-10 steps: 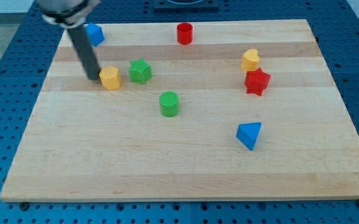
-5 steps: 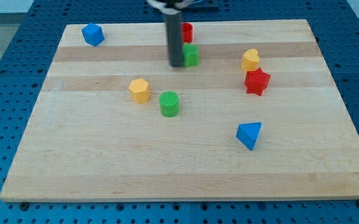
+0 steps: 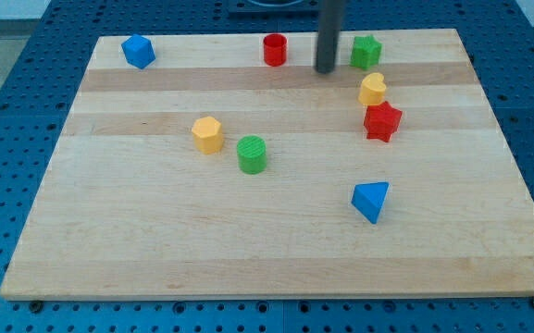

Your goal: Push the green star right to the red circle

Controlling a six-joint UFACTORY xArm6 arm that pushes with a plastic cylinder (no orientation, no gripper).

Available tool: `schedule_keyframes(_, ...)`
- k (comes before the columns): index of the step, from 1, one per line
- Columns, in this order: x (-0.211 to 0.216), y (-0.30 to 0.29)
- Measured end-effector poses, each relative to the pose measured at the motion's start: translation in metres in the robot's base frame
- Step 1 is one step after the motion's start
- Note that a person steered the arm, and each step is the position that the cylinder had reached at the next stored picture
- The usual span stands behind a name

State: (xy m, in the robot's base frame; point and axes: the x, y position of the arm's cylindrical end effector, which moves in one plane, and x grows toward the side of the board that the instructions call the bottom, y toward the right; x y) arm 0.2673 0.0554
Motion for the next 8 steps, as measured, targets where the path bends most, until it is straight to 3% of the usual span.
schedule_keyframes(2,-0.017,0.066)
schedule_keyframes(4,0.021,0.038)
schedule_keyframes(5,0.02,0.071)
schedule_keyframes(8,-0.004,0.085)
